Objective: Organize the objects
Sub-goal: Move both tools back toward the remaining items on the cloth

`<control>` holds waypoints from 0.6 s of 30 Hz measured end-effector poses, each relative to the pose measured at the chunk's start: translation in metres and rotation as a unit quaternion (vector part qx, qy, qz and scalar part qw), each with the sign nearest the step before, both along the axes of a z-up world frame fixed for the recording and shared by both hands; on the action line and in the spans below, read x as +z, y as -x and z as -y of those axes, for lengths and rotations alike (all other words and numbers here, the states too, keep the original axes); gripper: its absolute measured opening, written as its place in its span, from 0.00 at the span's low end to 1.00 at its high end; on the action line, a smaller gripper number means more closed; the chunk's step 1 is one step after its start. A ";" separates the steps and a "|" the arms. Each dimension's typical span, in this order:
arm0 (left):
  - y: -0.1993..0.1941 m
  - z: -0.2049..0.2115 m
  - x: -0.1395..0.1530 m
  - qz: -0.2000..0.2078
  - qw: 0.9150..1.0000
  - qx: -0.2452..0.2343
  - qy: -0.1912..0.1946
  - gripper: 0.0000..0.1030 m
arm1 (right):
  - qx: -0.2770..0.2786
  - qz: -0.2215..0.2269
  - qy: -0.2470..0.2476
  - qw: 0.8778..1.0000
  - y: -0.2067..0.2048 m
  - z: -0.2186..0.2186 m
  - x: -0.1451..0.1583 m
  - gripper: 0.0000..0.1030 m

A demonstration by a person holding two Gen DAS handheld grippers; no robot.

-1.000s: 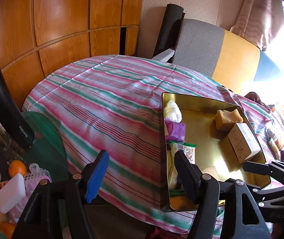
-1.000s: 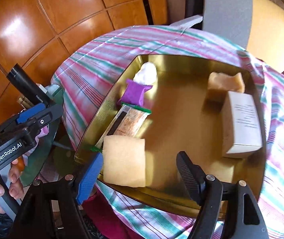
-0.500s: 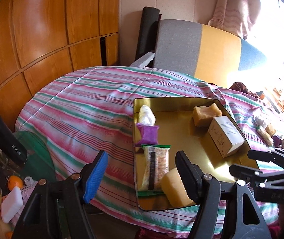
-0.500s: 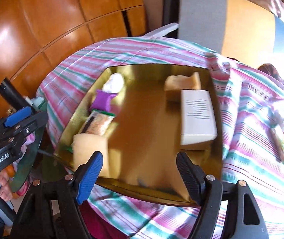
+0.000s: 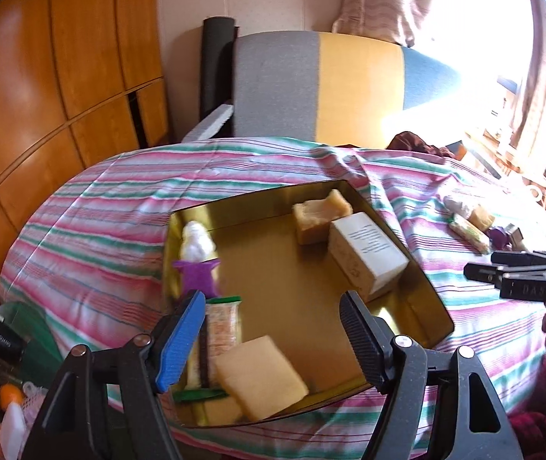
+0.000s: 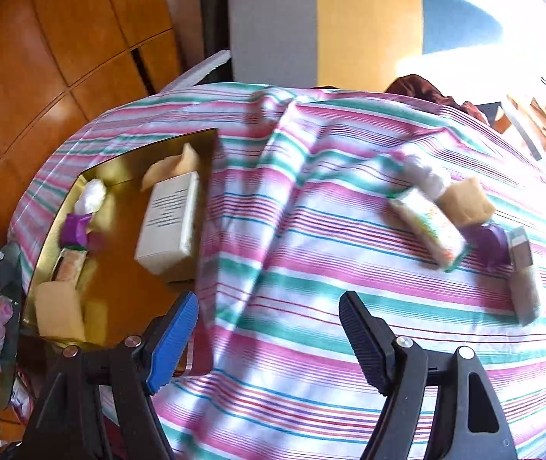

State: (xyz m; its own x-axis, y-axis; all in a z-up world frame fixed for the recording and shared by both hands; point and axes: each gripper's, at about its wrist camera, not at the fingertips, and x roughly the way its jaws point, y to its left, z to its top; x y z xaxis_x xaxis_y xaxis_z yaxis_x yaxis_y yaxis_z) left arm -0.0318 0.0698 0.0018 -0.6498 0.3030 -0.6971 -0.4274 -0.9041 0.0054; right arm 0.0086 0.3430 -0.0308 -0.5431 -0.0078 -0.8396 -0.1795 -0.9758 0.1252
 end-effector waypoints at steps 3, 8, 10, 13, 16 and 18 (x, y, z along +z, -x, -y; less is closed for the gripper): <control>-0.002 -0.021 0.003 0.001 1.000 -0.025 0.001 0.71 | -0.044 0.000 -0.004 0.999 -0.010 -0.041 0.002 0.75; -0.005 -0.055 0.006 0.011 0.998 -0.065 0.000 0.71 | -0.132 -0.010 -0.010 0.991 -0.033 -0.118 0.009 0.75; -0.007 -0.071 0.008 0.014 0.996 -0.082 -0.001 0.71 | -0.177 -0.019 -0.008 0.984 -0.046 -0.153 0.011 0.75; -0.010 -0.099 0.013 0.022 0.993 -0.112 -0.006 0.71 | -0.246 -0.039 -0.007 0.968 -0.067 -0.199 0.012 0.75; -0.010 -0.134 0.014 0.041 0.989 -0.143 -0.013 0.72 | -0.305 -0.067 0.005 0.950 -0.090 -0.229 0.009 0.75; -0.009 -0.161 0.012 0.062 0.985 -0.159 -0.015 0.73 | -0.342 -0.089 0.028 0.935 -0.107 -0.243 0.002 0.75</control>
State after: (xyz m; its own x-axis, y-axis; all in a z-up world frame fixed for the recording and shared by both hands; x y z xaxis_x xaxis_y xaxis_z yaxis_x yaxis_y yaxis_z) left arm -0.0227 0.2313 0.0136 -0.4288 0.4991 -0.7530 -0.6855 -0.7227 -0.0887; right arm 0.1151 0.5860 -0.0283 -0.5679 0.3513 -0.7444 -0.7306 -0.6316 0.2593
